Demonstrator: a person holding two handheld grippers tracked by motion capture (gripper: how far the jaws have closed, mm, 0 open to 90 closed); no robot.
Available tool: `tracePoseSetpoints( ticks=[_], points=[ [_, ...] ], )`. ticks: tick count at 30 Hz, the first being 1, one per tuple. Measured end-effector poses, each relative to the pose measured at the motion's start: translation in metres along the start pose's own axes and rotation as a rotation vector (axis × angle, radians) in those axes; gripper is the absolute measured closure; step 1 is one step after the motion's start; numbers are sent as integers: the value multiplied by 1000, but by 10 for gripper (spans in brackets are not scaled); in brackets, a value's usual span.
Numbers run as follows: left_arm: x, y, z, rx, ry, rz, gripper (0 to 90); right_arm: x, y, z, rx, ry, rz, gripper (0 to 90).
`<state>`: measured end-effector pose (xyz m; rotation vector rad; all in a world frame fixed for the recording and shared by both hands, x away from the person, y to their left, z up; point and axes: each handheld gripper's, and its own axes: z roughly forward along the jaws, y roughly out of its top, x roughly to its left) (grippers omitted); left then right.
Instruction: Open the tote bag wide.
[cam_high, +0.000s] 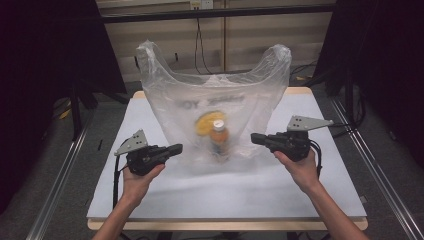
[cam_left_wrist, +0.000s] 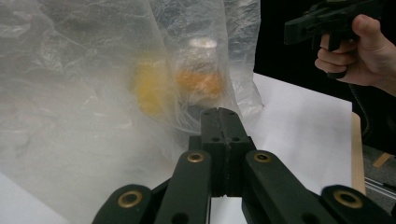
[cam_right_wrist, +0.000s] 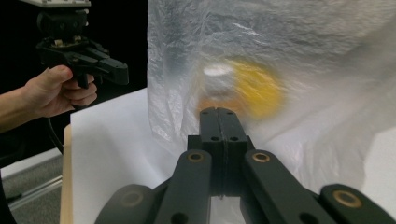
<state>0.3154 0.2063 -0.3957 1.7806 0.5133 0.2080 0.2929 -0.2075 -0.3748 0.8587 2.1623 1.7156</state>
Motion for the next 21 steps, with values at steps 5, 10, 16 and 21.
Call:
tracePoseSetpoints(
  ticks=[5,10,16,21],
  points=[
    [1,8,5,-3,-5,17,900,2,16,9,-20,1,-7,900],
    [4,20,9,-17,-12,23,900,-5,38,14,-39,-12,-7,900],
    [8,41,16,-39,-17,35,900,-12,62,21,-49,-22,-21,900],
    [8,61,24,-54,-25,52,900,-13,75,28,-48,-26,-35,900]
  ],
)
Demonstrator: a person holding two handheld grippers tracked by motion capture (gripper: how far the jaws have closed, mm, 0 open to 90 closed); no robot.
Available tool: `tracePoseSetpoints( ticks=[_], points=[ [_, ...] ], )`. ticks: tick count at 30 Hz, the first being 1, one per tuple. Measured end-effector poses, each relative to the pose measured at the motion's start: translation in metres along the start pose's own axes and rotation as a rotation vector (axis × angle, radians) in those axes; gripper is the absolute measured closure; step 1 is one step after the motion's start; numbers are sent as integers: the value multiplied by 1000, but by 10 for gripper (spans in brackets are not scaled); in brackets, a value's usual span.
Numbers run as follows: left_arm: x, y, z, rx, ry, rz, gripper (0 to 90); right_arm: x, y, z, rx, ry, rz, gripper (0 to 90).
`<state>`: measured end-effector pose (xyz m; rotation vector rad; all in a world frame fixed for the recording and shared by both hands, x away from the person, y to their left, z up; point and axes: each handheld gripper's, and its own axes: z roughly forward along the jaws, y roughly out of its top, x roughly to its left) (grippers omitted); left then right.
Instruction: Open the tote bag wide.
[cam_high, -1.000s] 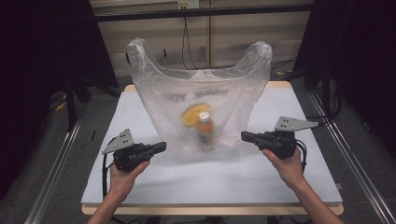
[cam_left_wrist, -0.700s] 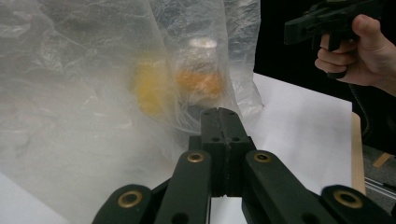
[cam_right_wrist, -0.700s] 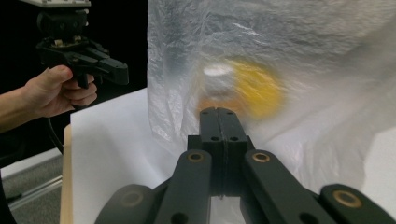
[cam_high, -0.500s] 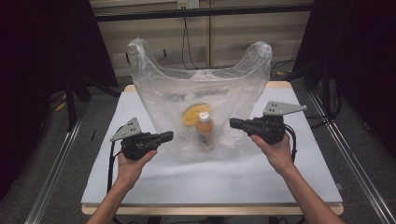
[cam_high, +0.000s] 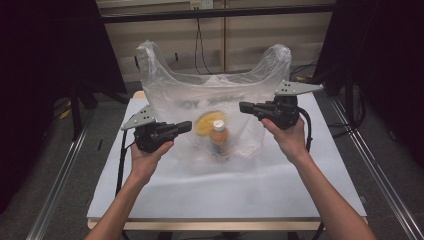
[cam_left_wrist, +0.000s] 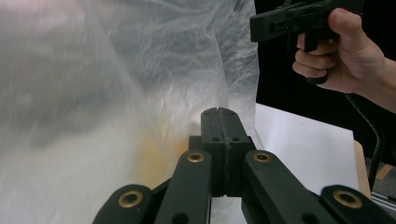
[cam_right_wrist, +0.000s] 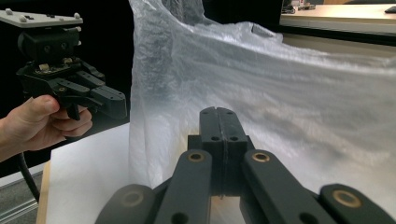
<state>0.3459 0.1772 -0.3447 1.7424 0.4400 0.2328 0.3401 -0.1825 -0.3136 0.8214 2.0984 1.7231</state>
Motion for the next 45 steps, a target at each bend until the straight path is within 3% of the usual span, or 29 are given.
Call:
tracePoseSetpoints(
  ticks=[4,7,10,17,19,29,34,38,43,45],
  points=[
    [2,7,3,-11,-6,5,900,-2,8,4,-3,1,-1,900],
    [3,7,5,-47,-26,-20,900,-4,9,9,-15,1,15,900],
    [6,8,9,-42,-16,-13,900,-5,9,14,-12,1,12,900],
    [10,38,17,-57,-5,19,900,-8,28,22,-14,-15,-7,900],
    [12,46,21,-62,-6,16,900,-10,40,22,-23,-29,-9,900],
    [23,71,37,-78,-6,0,900,-22,57,31,-6,-66,0,900],
    [28,100,46,-58,24,30,900,-24,71,39,29,-86,-9,900],
    [32,111,52,-55,41,14,900,-30,74,46,52,-112,10,900],
    [42,100,64,7,63,-4,900,-34,69,56,85,-123,25,900],
    [42,92,68,43,72,9,900,-33,63,59,105,-119,20,900]
  ],
)
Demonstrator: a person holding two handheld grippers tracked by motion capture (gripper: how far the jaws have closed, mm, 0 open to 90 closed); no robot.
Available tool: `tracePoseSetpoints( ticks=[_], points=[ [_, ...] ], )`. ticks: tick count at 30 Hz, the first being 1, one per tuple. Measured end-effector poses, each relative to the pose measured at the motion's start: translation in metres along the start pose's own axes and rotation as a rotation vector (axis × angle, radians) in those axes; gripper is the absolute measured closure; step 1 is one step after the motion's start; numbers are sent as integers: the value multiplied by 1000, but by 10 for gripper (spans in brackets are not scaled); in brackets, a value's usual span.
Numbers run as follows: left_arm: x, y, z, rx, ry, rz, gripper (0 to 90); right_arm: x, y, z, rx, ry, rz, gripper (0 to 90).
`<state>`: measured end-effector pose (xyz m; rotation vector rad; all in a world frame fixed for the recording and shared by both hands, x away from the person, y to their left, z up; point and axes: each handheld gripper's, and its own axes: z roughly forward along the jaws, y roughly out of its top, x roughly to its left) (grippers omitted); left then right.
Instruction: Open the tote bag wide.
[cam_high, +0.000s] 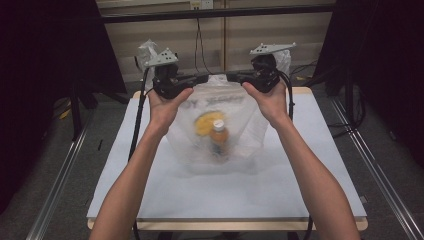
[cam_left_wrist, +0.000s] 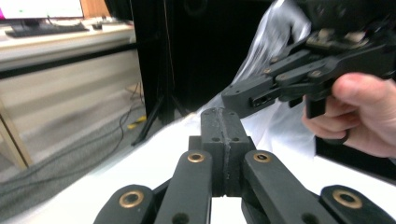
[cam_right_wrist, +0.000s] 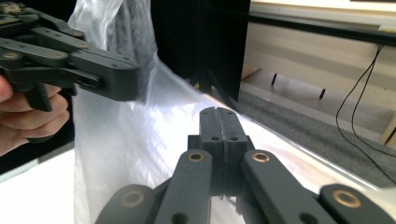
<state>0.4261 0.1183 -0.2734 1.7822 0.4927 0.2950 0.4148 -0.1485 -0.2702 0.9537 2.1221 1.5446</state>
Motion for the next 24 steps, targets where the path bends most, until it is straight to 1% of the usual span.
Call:
tracePoseSetpoints(
  ticks=[2,3,4,6,7,8,9,10,13,17,20,22,23,24],
  points=[
    [0,-8,5,37,5,7,900,1,-6,4,21,-4,-5,900],
    [1,-12,6,40,-5,2,900,0,-10,6,42,-12,-5,900],
    [1,-15,7,48,-4,3,900,0,-13,8,50,-14,1,900],
    [0,-21,9,75,-6,10,900,-1,-19,12,76,-27,4,900],
    [-1,-24,10,86,-6,17,900,-1,-22,13,85,-24,6,900],
    [-2,-28,11,88,-16,15,900,-1,-25,15,98,-20,8,900],
    [-2,-30,11,90,-17,13,900,-2,-30,17,111,-16,2,900],
    [-3,-34,12,89,-25,9,900,-2,-32,19,115,-11,5,900],
    [-3,-41,14,101,-33,5,900,0,-41,23,134,15,11,900],
    [-5,-52,15,99,-48,-9,900,5,-56,29,167,53,0,900],
    [-12,-58,17,105,-68,-1,900,8,-68,31,189,82,5,900],
    [-16,-63,18,103,-82,-4,900,11,-75,32,198,103,5,900],
    [-18,-66,19,101,-89,-6,900,12,-78,31,201,106,6,900],
    [-20,-69,20,96,-101,-14,900,13,-81,30,197,115,8,900]
  ],
)
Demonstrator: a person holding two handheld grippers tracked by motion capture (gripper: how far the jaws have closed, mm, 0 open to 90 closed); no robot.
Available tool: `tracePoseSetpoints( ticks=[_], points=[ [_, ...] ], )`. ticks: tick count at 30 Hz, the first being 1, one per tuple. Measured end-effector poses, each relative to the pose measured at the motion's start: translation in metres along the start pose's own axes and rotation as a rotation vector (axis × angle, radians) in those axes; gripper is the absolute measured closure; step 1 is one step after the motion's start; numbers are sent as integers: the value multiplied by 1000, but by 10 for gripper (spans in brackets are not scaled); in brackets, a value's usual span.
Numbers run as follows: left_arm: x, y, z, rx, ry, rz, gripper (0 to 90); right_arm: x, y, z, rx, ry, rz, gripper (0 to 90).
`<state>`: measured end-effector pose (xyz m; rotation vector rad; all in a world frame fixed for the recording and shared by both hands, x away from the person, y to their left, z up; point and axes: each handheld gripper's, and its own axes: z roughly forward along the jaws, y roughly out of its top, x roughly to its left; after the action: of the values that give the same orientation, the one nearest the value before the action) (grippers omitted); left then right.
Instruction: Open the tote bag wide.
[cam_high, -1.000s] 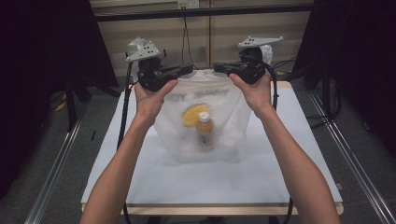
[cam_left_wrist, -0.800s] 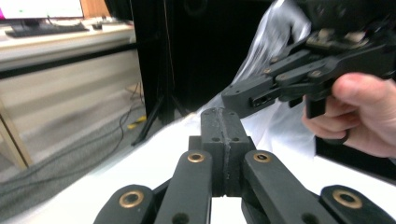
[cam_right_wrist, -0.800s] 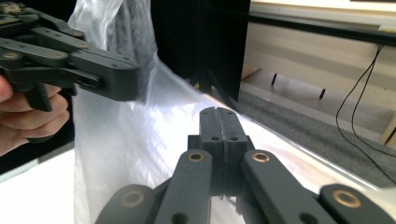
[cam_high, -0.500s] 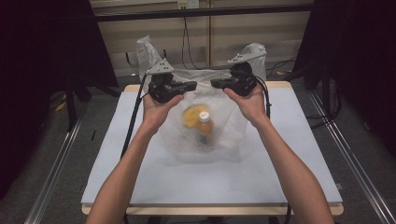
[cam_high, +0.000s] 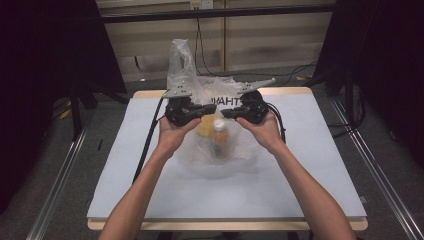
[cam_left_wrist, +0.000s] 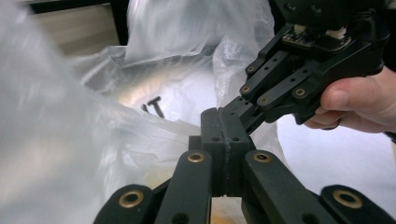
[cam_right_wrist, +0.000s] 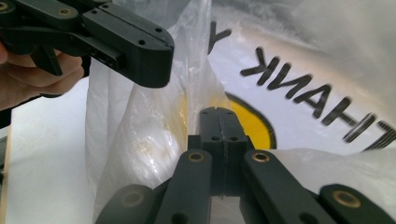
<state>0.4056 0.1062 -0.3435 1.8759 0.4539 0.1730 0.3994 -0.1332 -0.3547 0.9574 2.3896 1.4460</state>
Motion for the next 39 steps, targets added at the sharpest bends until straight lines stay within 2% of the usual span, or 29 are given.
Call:
tracePoseSetpoints(
  ticks=[3,5,8,10,13,17,19,21,23,27,31,32,37,39],
  points=[
    [-5,-6,3,22,-17,1,900,1,-8,-3,-11,-1,6,900],
    [-9,-9,4,9,-39,-3,900,0,-15,-6,-15,2,21,900],
    [-14,-10,3,18,-36,19,900,0,-18,-9,-23,6,31,900],
    [-15,-12,2,26,-27,17,900,1,-20,-13,-32,7,37,900],
    [-16,-17,1,21,-37,18,900,5,-25,-15,-34,17,25,900],
    [-18,-22,-1,17,-40,15,900,12,-30,-18,-52,46,22,900],
    [-16,-22,-2,14,-42,10,900,15,-31,-18,-52,55,11,900],
    [-16,-20,-6,-8,-44,8,900,18,-32,-18,-51,67,14,900],
    [-17,-17,-10,-16,-35,19,900,23,-33,-18,-53,79,6,900],
    [-10,-17,-13,-17,-3,5,900,33,-33,-16,-44,107,-13,900],
    [-2,-28,-12,-1,22,-18,900,36,-39,-13,-30,117,-17,900],
    [1,-33,-12,-3,23,-36,900,34,-44,-12,-23,114,-11,900],
    [11,-49,-4,59,45,-56,900,33,-53,-9,-4,107,-11,900],
    [12,-55,-2,68,42,-64,900,33,-57,-9,-8,109,-4,900]
  ],
)
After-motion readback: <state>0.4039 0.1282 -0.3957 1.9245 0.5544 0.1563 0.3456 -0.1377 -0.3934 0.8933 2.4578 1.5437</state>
